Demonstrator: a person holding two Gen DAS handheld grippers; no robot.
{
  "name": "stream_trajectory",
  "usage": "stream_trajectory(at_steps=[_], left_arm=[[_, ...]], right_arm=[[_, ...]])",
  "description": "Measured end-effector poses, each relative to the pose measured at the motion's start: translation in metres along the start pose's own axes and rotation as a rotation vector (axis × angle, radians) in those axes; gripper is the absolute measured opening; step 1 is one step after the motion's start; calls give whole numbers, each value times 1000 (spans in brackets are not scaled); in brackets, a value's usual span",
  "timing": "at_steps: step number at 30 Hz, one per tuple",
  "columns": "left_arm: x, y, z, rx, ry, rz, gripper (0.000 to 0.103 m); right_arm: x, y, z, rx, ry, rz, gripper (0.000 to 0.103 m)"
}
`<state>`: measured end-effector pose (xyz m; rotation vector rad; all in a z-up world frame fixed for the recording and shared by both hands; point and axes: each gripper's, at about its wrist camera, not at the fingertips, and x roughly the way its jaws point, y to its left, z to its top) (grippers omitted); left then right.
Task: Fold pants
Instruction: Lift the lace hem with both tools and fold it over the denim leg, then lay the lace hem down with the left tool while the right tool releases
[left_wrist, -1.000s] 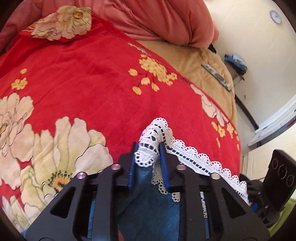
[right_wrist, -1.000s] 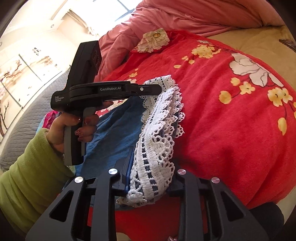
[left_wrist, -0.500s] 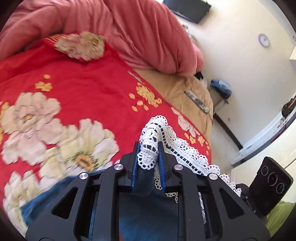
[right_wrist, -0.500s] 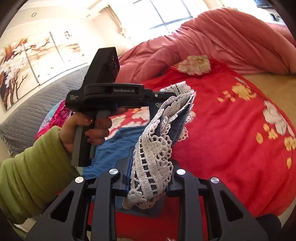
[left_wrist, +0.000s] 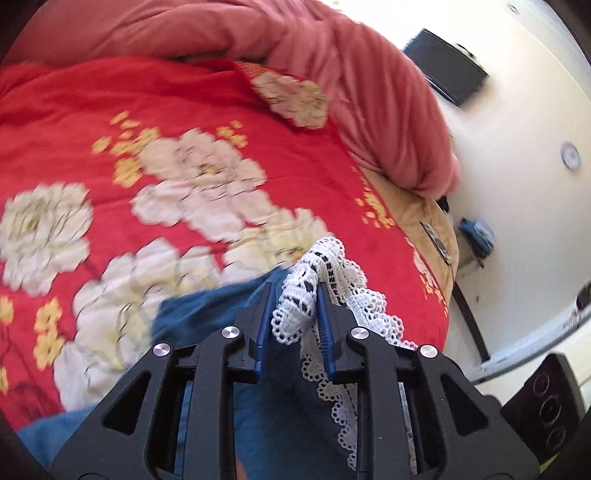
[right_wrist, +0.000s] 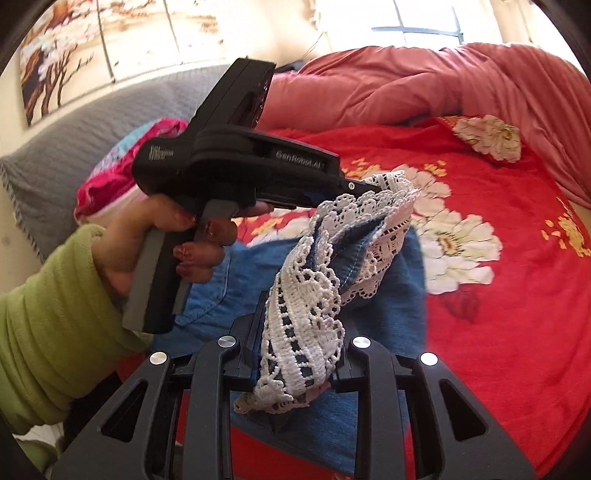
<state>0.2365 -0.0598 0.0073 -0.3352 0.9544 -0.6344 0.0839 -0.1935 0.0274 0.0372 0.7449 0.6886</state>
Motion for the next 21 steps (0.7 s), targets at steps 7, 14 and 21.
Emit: stream_trajectory(at_steps=[7, 14, 21], left_arm=[[-49, 63, -16, -317, -123, -144, 49], [-48, 88, -21, -420, -53, -123, 64], [-43, 91, -25, -383, -10, -50, 64]], right_arm=[[28, 37, -9, -146, 84, -52, 26], [52, 84, -24, -309, 143, -56, 60], [12, 57, -10, -194, 59, 59, 63]])
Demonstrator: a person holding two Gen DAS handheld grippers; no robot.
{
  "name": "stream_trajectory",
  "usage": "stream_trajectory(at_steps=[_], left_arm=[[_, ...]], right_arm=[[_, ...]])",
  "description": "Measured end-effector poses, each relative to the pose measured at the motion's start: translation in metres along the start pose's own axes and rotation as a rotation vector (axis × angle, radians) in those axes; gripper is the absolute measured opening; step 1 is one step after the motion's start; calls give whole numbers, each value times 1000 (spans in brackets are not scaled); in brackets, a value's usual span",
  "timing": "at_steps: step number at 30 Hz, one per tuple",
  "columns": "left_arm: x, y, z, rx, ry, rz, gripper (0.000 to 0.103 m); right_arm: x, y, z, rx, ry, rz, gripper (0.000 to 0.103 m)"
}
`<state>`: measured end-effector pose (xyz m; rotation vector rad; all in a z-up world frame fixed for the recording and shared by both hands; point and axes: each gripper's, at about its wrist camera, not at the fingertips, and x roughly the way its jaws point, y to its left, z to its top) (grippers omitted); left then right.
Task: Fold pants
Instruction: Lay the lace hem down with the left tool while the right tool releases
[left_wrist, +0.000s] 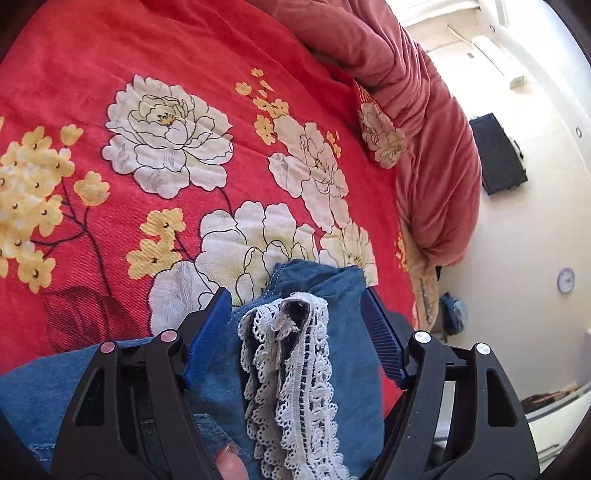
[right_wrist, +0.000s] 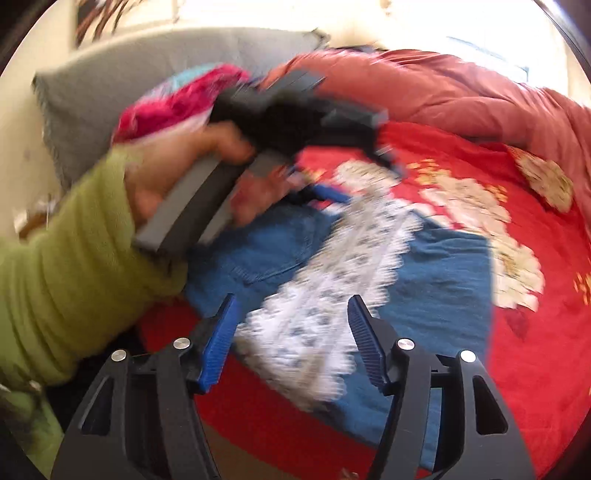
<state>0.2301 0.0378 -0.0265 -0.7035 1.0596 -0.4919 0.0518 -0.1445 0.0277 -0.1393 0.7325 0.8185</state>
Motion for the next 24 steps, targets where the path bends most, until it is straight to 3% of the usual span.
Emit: stream_trajectory(at_steps=[3, 5, 8, 13, 15, 18, 19, 22, 24], left_arm=[[6, 1, -2, 11, 12, 10, 63], [10, -2, -4, 25, 27, 16, 48], [15, -4, -7, 53, 39, 40, 38], [17, -8, -9, 72, 43, 35, 17], [17, -12, -9, 87, 41, 26, 14], [10, -19, -10, 105, 21, -5, 13], [8, -23, -10, 118, 13, -10, 12], [-1, -33, -10, 173, -29, 8, 12], [2, -34, -8, 200, -45, 74, 12]], right_arm=[[-14, -46, 12, 115, -33, -92, 68], [-11, -87, 22, 214, -10, -176, 68], [8, -134, 31, 330, 55, -162, 68], [47, -179, 38, 423, 127, -111, 67], [66, -192, 37, 448, 151, -83, 62], [85, -211, 27, 507, 173, 2, 33], [83, -211, 25, 524, 154, 51, 18], [67, -206, 28, 507, 55, 76, 14], [63, -202, 34, 464, 33, 39, 14]])
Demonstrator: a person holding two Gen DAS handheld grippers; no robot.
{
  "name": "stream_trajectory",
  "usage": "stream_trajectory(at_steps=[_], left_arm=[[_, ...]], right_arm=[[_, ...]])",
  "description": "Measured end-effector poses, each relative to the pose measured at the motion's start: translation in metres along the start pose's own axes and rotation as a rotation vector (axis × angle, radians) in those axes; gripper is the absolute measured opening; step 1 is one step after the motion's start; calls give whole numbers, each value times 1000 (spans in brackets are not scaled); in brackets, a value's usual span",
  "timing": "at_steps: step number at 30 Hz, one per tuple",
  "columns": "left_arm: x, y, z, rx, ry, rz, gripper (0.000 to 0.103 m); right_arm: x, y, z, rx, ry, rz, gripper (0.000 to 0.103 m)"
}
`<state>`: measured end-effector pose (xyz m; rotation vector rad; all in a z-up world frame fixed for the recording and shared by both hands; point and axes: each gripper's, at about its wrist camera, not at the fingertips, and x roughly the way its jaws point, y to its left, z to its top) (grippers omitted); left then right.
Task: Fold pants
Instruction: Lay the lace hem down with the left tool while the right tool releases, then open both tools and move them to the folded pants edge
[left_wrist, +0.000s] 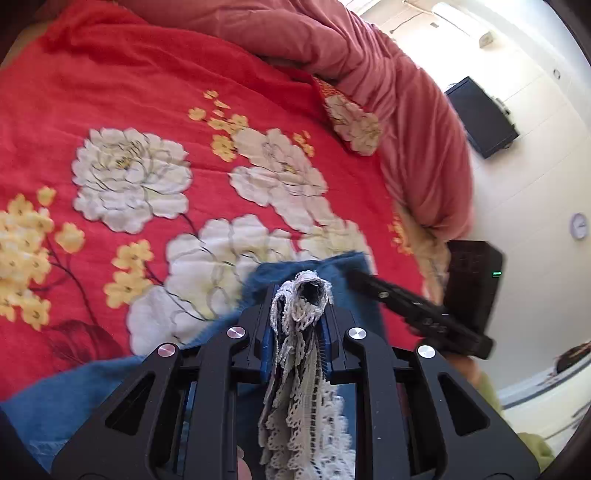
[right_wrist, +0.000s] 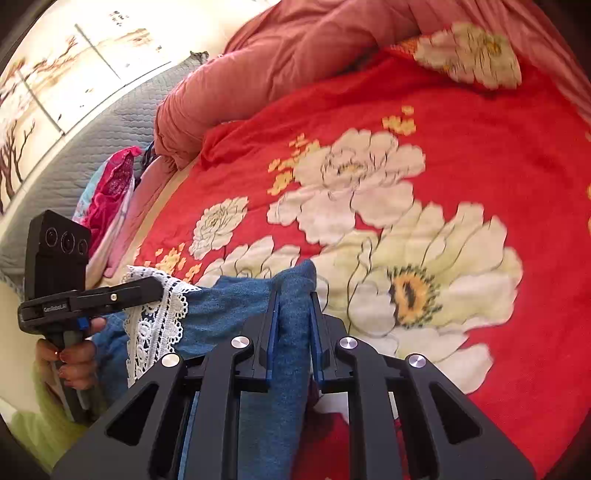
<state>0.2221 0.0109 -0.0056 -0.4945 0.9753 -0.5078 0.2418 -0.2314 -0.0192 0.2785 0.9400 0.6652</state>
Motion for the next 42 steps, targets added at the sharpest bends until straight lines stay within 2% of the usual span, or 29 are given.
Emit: stream_trajectory(at_steps=[4, 8, 11, 15, 16, 17, 19, 22, 33, 37, 42], left_arm=[[21, 17, -3, -24, 58, 79, 13], [24, 23, -4, -25, 68, 92, 15], [22, 16, -5, 26, 57, 151, 24], [18, 11, -4, 60, 41, 196, 26], [17, 12, -4, 60, 39, 200, 27], [16, 12, -3, 60, 37, 205, 29], [14, 13, -3, 54, 36, 212, 32], [7, 11, -2, 53, 22, 217, 37], [-40, -16, -9, 101, -98, 216, 50], [-58, -27, -25, 138, -145, 238, 51], [-75, -30, -57, 116, -173, 239, 52]], right_arm=[[20, 12, 1, -91, 69, -146, 16], [29, 18, -4, -153, 89, -239, 22], [26, 18, -6, -160, 74, -277, 35], [9, 14, -10, -97, 32, -260, 45], [2, 14, -12, -88, 20, -257, 51], [-3, 16, -14, -82, 7, -255, 57], [-18, 21, -19, -69, -22, -242, 58], [-35, 32, -27, -77, -50, -235, 70], [-78, 66, -53, -134, -110, -234, 72], [-88, 71, -59, -148, -118, -227, 72], [-97, 71, -69, -148, -112, -206, 72]])
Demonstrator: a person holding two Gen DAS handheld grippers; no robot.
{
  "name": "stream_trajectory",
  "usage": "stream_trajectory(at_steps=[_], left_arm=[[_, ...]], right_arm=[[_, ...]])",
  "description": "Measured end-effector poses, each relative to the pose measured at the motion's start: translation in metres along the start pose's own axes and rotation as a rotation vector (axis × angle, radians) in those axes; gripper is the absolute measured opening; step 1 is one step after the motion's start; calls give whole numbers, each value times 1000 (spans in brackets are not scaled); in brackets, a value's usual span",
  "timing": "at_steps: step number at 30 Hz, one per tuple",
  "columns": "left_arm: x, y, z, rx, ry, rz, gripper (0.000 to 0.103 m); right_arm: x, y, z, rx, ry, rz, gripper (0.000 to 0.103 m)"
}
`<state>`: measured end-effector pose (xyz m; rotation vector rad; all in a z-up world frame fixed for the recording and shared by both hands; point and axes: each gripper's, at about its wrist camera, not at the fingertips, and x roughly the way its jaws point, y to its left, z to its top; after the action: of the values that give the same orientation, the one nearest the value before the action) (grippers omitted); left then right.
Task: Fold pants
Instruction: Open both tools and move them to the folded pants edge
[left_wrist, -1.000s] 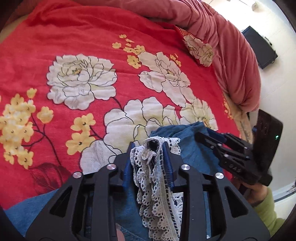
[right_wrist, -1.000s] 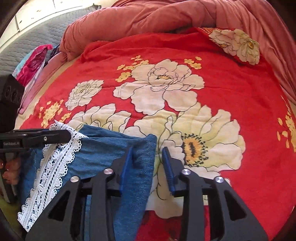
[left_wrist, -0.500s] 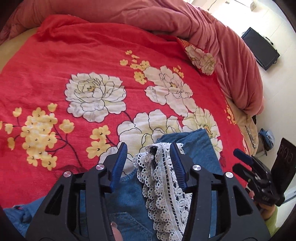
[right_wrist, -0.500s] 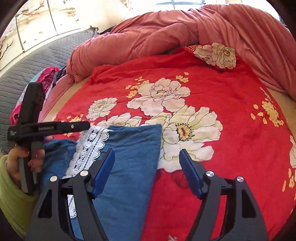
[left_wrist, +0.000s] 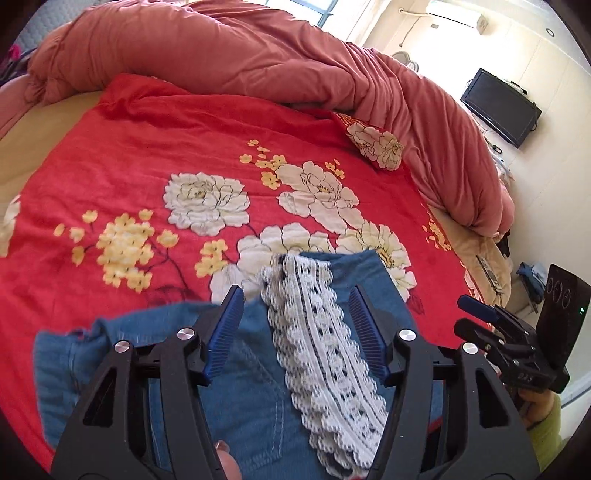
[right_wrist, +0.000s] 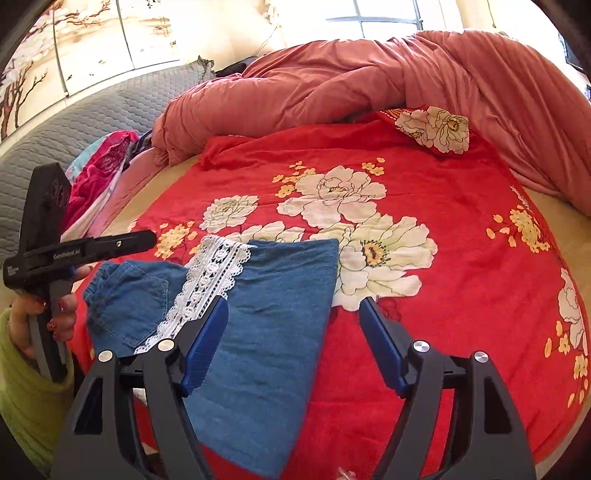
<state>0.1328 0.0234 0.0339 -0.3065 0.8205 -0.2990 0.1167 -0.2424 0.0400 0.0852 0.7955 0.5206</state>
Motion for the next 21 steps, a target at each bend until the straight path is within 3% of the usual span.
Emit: stream_trajectory(at_steps=[8, 21], left_arm=[[-26, -7, -50, -74, 2, -30, 54], [-25, -1, -94, -281, 113, -140, 54]], right_arm=[[-10, 7, -21, -22, 25, 40, 72], [-5, 11, -51, -3, 79, 109, 72]])
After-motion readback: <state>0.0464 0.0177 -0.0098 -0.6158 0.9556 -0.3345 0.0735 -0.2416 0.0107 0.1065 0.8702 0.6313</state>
